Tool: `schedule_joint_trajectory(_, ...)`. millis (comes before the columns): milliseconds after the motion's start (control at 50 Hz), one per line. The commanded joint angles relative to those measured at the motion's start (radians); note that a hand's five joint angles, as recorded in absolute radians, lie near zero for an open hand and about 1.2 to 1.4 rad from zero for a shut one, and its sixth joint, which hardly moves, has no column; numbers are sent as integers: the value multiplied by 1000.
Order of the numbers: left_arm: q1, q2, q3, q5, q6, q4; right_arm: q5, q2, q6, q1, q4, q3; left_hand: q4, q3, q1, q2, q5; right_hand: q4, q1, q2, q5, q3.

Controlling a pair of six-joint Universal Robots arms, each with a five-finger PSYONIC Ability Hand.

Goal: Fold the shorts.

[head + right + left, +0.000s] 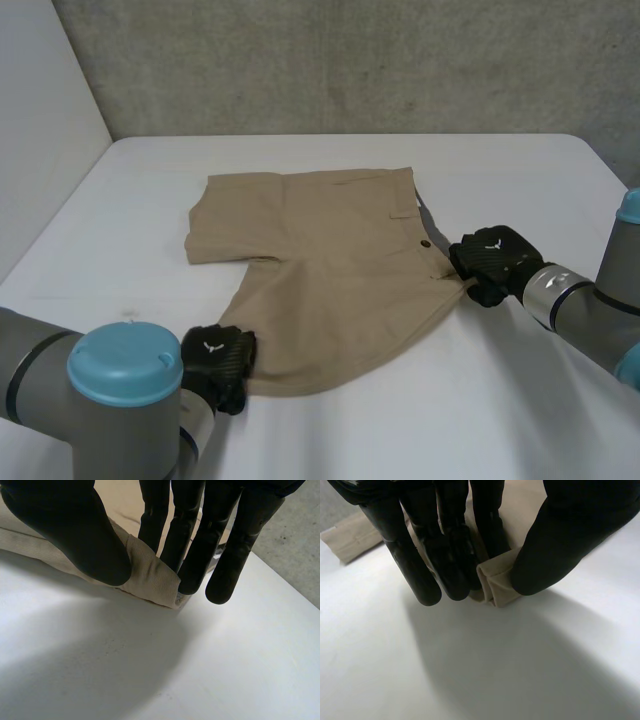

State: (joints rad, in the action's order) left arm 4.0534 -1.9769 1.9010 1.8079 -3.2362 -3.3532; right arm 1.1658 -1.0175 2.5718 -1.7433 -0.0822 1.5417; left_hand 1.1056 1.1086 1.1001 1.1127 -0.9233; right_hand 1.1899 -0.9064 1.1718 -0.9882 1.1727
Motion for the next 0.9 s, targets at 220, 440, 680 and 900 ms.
schedule_joint_trajectory(220,45,372,-14,16,-13,4,3,-102,1,2,85,43,291,288,296,284,-298,206,-490,224,-233,224)
schedule_joint_trajectory(440,194,691,-28,-65,-186,305,14,-525,-79,18,434,147,291,288,296,284,-298,206,-490,224,-233,224)
schedule_joint_trajectory(680,237,892,-5,-286,-182,719,-18,-785,-585,180,920,322,291,288,296,284,-298,206,-490,224,-233,224)
schedule_joint_trajectory(900,242,727,9,-306,-191,494,-101,-575,-442,232,716,243,291,288,296,284,-298,206,-490,224,-233,224)
